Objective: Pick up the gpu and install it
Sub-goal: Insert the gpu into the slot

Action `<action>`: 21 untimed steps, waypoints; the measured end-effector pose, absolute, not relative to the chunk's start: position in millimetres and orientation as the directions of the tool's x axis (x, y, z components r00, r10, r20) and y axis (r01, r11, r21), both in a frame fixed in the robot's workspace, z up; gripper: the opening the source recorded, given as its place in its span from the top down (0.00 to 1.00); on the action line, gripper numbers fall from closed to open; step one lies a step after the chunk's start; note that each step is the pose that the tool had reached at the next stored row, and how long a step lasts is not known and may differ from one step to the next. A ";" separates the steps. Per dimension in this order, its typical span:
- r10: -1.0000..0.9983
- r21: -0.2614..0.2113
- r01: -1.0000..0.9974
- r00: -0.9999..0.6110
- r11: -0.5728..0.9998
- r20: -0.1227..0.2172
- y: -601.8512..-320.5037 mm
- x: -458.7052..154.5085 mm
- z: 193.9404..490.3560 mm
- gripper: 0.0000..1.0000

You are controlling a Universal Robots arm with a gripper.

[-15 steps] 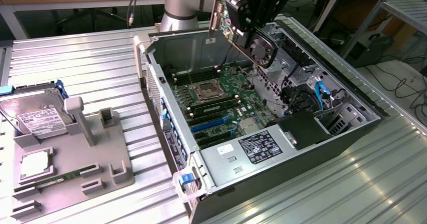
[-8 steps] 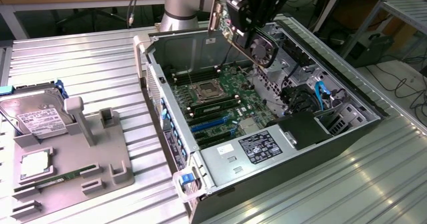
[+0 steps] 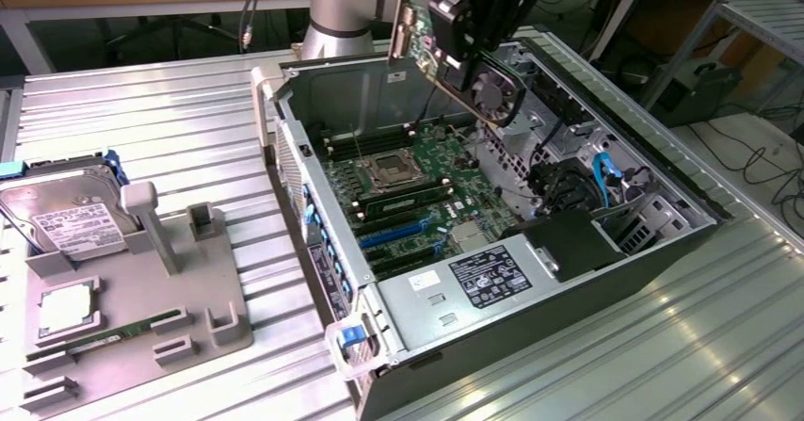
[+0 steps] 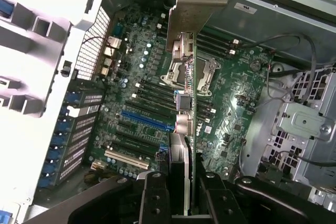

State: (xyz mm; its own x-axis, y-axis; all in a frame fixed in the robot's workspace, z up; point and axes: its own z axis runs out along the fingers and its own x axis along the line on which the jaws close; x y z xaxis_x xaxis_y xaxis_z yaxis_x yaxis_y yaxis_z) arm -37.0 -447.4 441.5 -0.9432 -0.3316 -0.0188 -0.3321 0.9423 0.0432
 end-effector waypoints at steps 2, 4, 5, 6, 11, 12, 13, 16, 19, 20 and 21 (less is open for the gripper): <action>-0.342 0.043 -0.343 -0.939 0.938 -0.019 -447.4 -37.0 441.5 0.73; -0.354 0.043 -0.355 -0.935 0.934 -0.019 -447.4 -37.0 441.5 0.73; -0.361 0.043 -0.361 -0.932 0.931 -0.019 -447.4 -37.0 441.5 0.73; -0.365 0.043 -0.366 -0.931 0.930 -0.019 -447.4 -37.0 441.5 0.73; -0.389 0.043 -0.390 -0.921 0.920 -0.019 -447.4 -37.0 441.5 0.73; -0.393 0.043 -0.394 -0.919 0.918 -0.019 -447.4 -37.0 441.5 0.73; -0.398 0.043 -0.399 -0.917 0.916 -0.019 -447.4 -37.0 441.5 0.73; -0.412 0.043 -0.412 -0.911 0.910 -0.019 -447.4 -37.1 441.5 0.73; -0.424 0.043 -0.425 -0.905 0.904 -0.019 -447.4 -37.0 441.5 0.73; -0.429 0.043 -0.429 -0.903 0.902 -0.019 -447.4 -37.0 441.5 0.73; -0.432 0.043 -0.433 -0.901 0.900 -0.019 -447.4 -37.0 441.5 0.73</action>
State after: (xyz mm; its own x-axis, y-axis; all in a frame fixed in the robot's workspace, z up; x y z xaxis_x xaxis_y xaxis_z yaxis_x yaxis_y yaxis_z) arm -37.0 -447.4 441.5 -0.9014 -0.4325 -0.0189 -0.4329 0.9004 0.0432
